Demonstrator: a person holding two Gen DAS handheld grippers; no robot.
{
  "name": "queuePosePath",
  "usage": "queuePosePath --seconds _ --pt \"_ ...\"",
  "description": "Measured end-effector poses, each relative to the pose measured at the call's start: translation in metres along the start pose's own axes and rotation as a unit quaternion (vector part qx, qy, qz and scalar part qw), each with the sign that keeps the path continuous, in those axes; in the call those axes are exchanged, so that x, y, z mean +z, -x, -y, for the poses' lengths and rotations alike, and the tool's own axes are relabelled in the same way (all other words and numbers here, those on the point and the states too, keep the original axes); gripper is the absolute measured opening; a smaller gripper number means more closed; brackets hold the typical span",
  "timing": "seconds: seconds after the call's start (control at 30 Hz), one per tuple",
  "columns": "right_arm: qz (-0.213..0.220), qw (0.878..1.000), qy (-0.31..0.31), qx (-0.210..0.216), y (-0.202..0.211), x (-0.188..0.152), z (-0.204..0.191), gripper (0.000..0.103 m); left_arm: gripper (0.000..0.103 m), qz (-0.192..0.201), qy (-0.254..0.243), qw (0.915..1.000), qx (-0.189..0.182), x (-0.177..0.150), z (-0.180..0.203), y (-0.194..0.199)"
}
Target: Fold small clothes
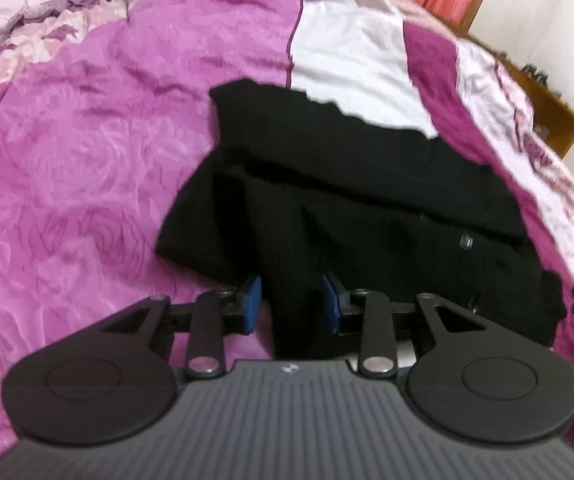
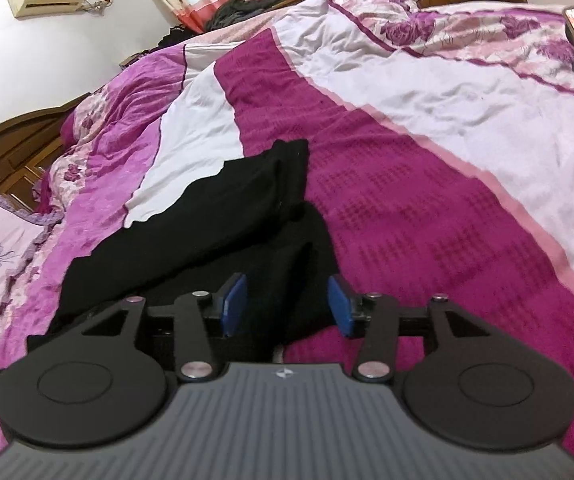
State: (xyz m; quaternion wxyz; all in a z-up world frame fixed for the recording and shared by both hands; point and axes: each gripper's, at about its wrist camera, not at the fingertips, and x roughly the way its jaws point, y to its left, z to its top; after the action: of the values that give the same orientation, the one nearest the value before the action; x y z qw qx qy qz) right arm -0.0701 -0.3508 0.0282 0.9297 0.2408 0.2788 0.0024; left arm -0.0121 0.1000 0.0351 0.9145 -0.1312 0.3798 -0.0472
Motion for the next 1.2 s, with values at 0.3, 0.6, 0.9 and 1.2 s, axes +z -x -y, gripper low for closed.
queuePosePath --seconds 0.3,0.6,0.9,1.2 --pt "-0.061 0.997 -0.015 0.044 -0.003 -0.025 -0.007 0.055 0.035 -0.017 0.006 0.9998 0.0 -0.009 -0.002 -0.007" --pt "-0.081 0.996 -0.025 0.04 -0.021 -0.043 -0.009 0.062 0.048 -0.012 -0.013 0.9998 0.009 -0.016 0.003 -0.012" --pt "-0.08 0.992 -0.065 0.071 -0.025 -0.04 0.003 0.064 0.047 -0.011 -0.004 0.999 -0.042 -0.02 0.009 -0.016" --pt "-0.069 0.988 -0.105 0.086 -0.014 -0.034 0.012 0.007 0.01 -0.007 0.032 0.9961 -0.082 -0.014 0.005 -0.011"
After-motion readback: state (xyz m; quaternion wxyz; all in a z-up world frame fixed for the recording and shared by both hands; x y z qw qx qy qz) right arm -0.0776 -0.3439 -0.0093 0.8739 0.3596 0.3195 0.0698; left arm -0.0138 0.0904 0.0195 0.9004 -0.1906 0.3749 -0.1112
